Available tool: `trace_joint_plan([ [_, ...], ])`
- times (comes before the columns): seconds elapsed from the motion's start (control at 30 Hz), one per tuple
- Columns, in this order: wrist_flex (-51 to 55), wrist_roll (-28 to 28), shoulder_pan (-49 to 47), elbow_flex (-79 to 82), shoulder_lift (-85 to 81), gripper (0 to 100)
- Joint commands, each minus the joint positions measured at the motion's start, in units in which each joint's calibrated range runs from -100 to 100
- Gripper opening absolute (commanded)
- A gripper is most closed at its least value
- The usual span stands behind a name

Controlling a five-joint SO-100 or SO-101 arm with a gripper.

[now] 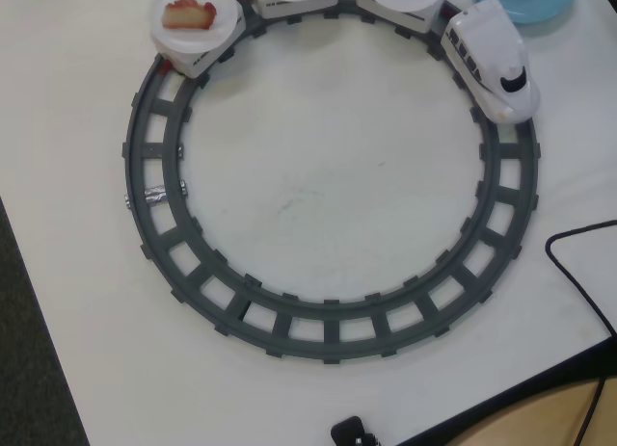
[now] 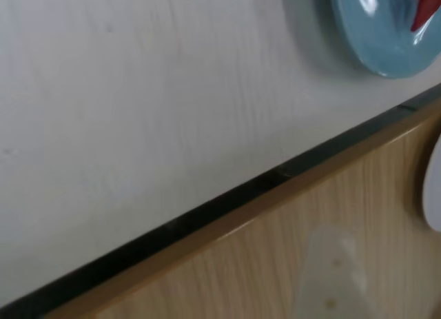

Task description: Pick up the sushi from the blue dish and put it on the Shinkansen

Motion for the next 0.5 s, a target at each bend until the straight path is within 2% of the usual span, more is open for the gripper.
trace_joint_plan([
  [0.0, -0.58, -0.25, 0.11, -18.05, 21.51, 33],
  [0.23, -0.06, 0.23, -0.50, -42.46, 52.33, 33],
  [0.47, 0.19, 0.33, -4.64, -58.71, 72.28, 33],
])
